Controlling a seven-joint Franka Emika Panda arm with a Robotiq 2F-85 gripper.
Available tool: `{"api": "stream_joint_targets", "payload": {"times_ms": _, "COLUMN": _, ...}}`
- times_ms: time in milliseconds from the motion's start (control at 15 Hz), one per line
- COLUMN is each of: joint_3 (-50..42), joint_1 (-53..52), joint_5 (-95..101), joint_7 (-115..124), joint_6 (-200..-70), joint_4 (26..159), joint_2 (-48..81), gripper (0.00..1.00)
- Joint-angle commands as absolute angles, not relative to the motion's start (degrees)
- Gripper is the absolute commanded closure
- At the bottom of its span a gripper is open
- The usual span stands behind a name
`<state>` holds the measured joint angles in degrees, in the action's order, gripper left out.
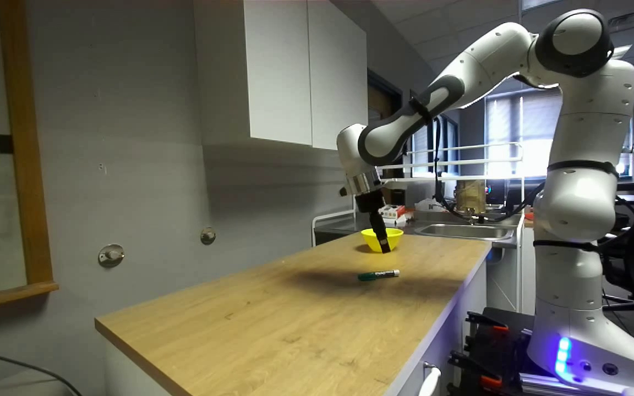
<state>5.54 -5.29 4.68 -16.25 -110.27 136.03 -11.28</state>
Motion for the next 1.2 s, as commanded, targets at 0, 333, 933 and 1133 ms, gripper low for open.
{"api": "stream_joint_targets", "payload": {"times_ms": 0, "joint_3": 3.54, "joint_1": -4.88, "joint_5": 5.37, "joint_7": -19.76, "joint_6": -118.09, "joint_4": 136.56, "joint_2": -7.88, "gripper": 0.00}}
{"api": "stream_joint_targets", "payload": {"times_ms": 333, "joint_3": 1.66, "joint_1": -3.79, "joint_5": 3.95, "joint_7": -24.32, "joint_6": -127.95, "joint_4": 138.28, "joint_2": -3.64, "gripper": 0.00}}
{"api": "stream_joint_targets", "payload": {"times_ms": 933, "joint_3": 1.11, "joint_1": -2.03, "joint_5": 4.12, "joint_7": -27.63, "joint_6": -132.07, "joint_4": 138.76, "joint_2": 0.81, "gripper": 0.25}}
{"api": "stream_joint_targets", "payload": {"times_ms": 1133, "joint_3": 1.12, "joint_1": -1.93, "joint_5": 4.13, "joint_7": -27.62, "joint_6": -131.61, "joint_4": 138.58, "joint_2": 0.48, "gripper": 0.47}}
